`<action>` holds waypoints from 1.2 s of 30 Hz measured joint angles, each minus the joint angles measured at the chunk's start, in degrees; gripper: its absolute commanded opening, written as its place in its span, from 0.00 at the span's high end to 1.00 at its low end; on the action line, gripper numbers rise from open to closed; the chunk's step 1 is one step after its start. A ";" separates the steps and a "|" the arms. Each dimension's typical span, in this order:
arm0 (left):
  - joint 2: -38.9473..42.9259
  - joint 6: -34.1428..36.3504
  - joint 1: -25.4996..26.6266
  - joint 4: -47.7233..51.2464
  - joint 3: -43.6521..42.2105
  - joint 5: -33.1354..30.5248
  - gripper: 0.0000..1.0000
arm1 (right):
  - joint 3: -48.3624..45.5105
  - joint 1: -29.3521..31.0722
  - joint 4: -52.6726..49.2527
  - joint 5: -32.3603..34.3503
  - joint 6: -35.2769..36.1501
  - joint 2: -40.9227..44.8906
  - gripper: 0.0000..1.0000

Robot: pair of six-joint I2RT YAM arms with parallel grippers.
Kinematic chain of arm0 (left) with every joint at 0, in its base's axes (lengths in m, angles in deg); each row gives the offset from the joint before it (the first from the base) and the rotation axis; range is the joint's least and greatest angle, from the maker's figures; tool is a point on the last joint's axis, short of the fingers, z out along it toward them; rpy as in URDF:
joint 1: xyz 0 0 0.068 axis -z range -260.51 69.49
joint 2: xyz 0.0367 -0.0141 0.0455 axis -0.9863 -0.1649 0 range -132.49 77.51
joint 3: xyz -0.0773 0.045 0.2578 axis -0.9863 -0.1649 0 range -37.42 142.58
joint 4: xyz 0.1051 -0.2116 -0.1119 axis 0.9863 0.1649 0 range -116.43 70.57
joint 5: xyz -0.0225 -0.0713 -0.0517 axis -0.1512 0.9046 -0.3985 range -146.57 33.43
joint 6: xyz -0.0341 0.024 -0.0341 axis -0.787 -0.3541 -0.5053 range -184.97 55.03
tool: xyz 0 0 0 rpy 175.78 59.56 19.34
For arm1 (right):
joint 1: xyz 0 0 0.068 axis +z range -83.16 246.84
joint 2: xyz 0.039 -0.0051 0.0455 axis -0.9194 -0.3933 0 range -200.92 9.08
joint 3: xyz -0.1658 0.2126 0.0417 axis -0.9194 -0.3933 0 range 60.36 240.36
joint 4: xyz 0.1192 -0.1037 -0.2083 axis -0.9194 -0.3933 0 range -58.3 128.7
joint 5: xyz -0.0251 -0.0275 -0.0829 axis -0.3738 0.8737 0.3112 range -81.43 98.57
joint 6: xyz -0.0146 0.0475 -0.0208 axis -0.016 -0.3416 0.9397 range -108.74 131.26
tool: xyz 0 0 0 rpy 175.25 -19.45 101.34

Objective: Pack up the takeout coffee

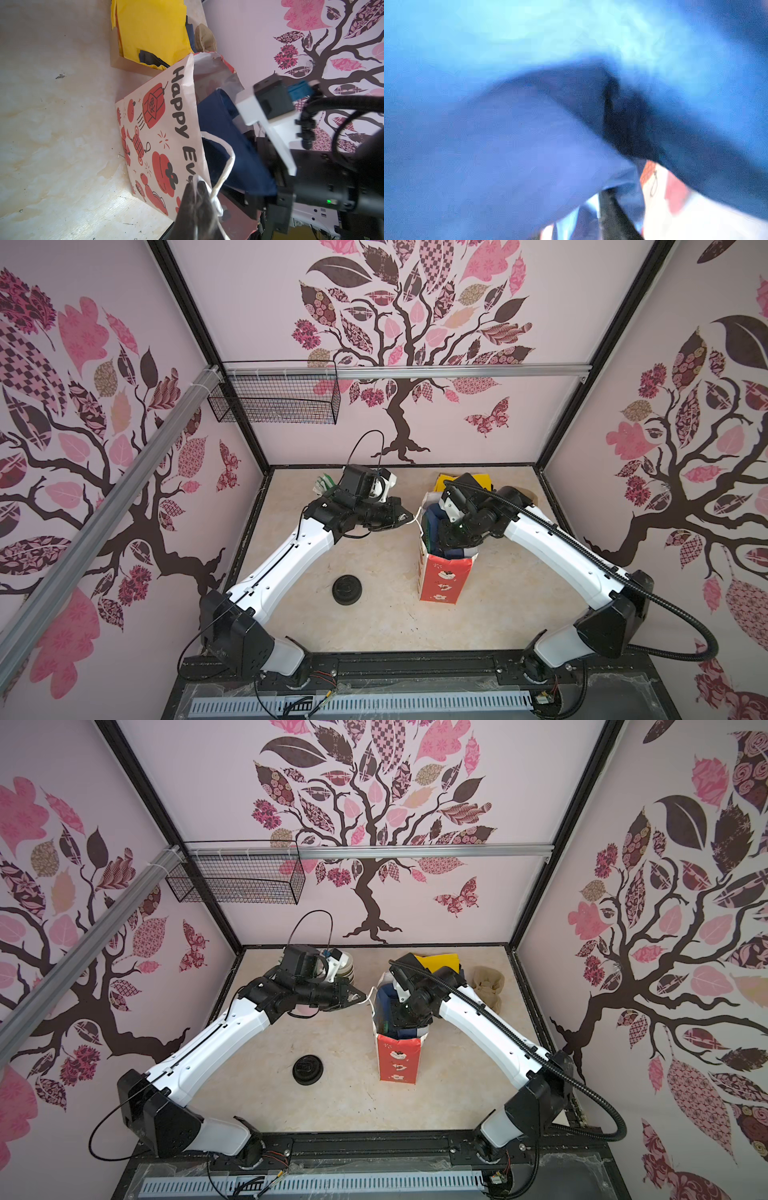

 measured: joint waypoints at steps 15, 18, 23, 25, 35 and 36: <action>2.97 -0.76 -0.59 -0.20 0.04 -2.40 0.48 | 16.11 -7.02 -3.67 9.68 -1.36 10.60 0.22; 4.39 -0.70 -1.01 -0.20 0.07 -3.15 0.46 | 16.33 -10.62 -4.07 11.67 -0.76 11.76 0.30; 6.12 -0.66 -1.79 -0.13 0.09 -3.89 0.45 | 17.92 -11.65 -3.98 6.91 -0.09 9.90 0.43; 6.25 -0.63 -1.92 0.00 0.09 -4.04 0.45 | 17.90 -11.61 -3.06 3.80 0.07 7.85 0.46; 6.34 -0.66 -1.95 0.46 0.09 -4.85 0.45 | 10.78 -10.97 3.98 -0.46 1.70 -1.84 0.74; 6.38 -0.66 -1.99 0.46 0.09 -4.90 0.45 | 9.62 -10.88 4.52 -0.35 2.03 -2.08 0.78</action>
